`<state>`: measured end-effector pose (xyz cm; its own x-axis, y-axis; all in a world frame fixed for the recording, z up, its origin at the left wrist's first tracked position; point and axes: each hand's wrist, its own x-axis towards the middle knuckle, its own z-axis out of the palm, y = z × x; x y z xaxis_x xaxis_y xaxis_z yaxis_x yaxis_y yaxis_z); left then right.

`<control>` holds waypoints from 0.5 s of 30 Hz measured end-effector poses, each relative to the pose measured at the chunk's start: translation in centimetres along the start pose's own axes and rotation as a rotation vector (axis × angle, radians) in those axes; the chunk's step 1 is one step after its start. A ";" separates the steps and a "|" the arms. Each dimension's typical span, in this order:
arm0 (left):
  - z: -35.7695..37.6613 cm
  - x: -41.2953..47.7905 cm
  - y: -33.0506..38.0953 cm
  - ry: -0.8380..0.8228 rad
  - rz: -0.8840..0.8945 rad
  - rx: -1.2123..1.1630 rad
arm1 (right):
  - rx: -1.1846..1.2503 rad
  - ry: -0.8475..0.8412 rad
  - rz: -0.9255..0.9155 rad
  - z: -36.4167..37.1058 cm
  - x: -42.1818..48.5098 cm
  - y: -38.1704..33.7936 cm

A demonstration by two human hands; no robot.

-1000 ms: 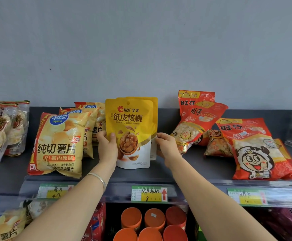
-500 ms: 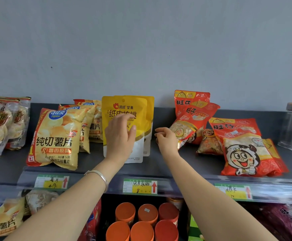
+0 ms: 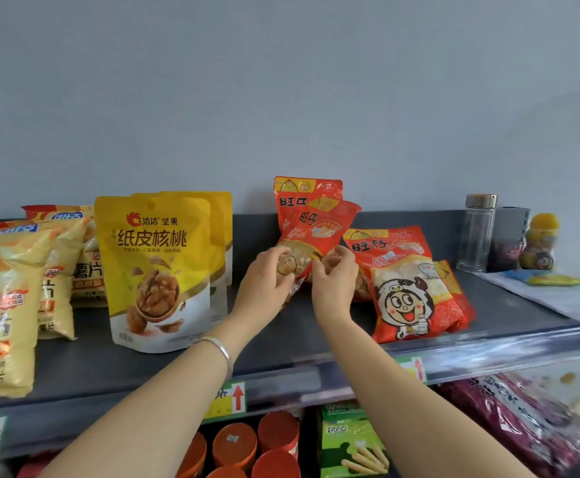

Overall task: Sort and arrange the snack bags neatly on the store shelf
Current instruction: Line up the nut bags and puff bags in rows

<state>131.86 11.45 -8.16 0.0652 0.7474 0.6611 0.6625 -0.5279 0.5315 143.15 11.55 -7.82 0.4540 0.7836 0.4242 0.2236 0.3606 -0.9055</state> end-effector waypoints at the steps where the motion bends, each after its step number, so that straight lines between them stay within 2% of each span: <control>1: 0.6 0.6 -0.1 -0.016 -0.037 -0.012 | 0.000 -0.012 0.006 0.0 0.4 0.1; 8: 3.0 4.5 -2.0 -0.044 -0.306 -0.201 | 0.049 -0.129 0.289 2.2 3.0 0.8; 11: 3.4 5.3 -2.6 -0.020 -0.427 -0.295 | -0.018 -0.136 0.286 2.9 3.9 1.1; 15: 3.9 6.1 -2.5 0.061 -0.496 -0.172 | -0.033 -0.123 0.249 3.1 5.7 1.3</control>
<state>133.47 18.92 -7.48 -0.2716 0.9022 0.3350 0.4704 -0.1792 0.8641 143.36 18.07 -6.59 0.3907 0.9023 0.1821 0.1472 0.1340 -0.9800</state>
